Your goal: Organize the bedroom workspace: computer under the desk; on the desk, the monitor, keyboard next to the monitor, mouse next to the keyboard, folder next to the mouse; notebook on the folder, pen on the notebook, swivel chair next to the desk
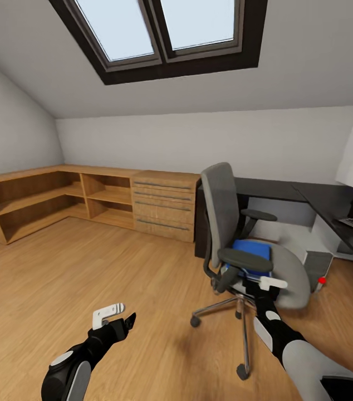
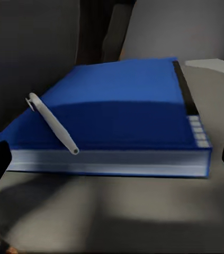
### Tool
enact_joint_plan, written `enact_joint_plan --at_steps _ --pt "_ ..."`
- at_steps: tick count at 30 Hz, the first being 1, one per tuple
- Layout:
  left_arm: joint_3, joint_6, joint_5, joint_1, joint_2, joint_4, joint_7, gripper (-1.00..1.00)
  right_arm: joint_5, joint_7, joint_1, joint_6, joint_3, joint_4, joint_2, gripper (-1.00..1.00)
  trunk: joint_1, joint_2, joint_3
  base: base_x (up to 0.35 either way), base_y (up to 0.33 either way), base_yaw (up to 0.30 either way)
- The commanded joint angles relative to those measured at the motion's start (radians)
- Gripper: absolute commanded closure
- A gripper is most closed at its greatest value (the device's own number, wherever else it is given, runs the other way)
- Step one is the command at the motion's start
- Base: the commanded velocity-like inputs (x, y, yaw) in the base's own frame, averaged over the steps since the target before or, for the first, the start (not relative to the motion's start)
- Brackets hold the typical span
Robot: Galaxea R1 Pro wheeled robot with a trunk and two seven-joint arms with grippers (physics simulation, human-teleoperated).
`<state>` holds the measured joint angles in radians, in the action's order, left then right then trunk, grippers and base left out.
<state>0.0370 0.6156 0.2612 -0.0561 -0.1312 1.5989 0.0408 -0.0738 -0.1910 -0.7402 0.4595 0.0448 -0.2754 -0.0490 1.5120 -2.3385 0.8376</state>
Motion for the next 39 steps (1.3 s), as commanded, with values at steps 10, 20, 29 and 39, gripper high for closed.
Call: enact_joint_plan --at_steps 10,20,29,39 --pt "0.001 0.007 0.015 -0.001 -0.002 0.007 0.002 -1.0 -0.013 0.003 -0.001 0.003 0.004 0.001 -0.024 -1.0 0.0 0.0 -0.004 0.0 0.0 -0.212" --pt "0.006 0.006 0.015 -0.001 -0.001 0.01 0.003 -1.0 -0.08 0.004 -0.001 0.001 0.015 0.023 -0.064 -1.0 0.0 0.0 -0.009 0.0 0.0 -0.265" --pt "0.112 0.007 0.018 -0.001 -0.002 0.014 0.004 -1.0 -0.228 0.005 -0.001 0.001 0.017 0.037 -0.109 -1.0 0.034 -0.063 0.018 0.0 0.0 -0.147" --pt "0.137 0.007 0.018 -0.001 -0.002 0.015 0.004 -1.0 -0.288 0.006 -0.001 -0.001 0.018 0.039 -0.114 -1.0 0.073 -0.133 0.05 0.0 0.0 -0.005"
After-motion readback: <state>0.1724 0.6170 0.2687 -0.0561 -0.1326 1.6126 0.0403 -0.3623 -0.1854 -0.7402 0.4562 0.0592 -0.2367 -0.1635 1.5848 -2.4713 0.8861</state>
